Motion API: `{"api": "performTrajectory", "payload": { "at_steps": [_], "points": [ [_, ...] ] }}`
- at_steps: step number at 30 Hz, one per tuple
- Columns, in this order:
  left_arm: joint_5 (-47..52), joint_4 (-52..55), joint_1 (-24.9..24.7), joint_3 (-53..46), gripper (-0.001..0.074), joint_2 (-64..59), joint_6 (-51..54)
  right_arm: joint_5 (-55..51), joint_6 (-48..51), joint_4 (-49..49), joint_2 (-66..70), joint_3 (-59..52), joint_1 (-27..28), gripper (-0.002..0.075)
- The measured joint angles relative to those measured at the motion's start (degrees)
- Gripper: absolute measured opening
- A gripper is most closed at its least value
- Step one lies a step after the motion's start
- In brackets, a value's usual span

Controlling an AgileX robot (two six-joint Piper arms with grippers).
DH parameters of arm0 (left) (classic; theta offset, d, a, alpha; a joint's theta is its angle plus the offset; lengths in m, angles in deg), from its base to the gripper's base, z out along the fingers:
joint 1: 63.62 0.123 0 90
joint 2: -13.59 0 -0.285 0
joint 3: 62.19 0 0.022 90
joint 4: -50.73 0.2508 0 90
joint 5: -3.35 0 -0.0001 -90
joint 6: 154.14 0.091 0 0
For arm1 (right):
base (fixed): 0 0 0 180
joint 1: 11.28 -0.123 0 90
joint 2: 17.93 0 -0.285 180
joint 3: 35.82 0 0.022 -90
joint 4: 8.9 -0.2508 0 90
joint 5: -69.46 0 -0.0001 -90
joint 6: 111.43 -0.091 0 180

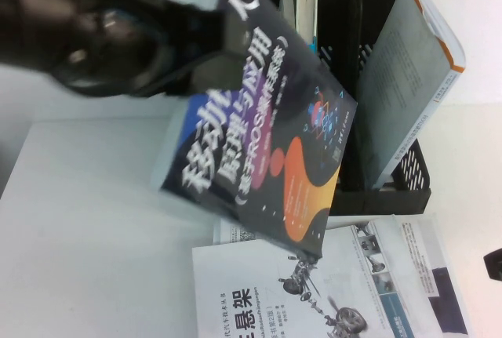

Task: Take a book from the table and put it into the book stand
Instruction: Place the book on the book shelf

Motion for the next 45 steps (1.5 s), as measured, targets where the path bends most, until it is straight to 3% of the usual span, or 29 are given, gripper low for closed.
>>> {"api": "performTrajectory", "payload": {
  "at_steps": [5,17,45],
  "points": [
    [0.34,7.55,-3.34,10.29,0.0116,-7.39,-5.11,-0.79,0.0,0.0,-0.22,0.0,0.0,-0.0005],
    [4.13,15.83,-4.71,29.07,0.0116,-21.87,-11.58,-1.47,-0.18,0.0,-0.23,0.0,0.0,-0.0005],
    [0.88,33.3,-6.12,31.73,0.0115,-30.47,-22.64,-1.94,-0.44,0.0,-0.23,0.0,0.0,-0.0005]
  ]
}}
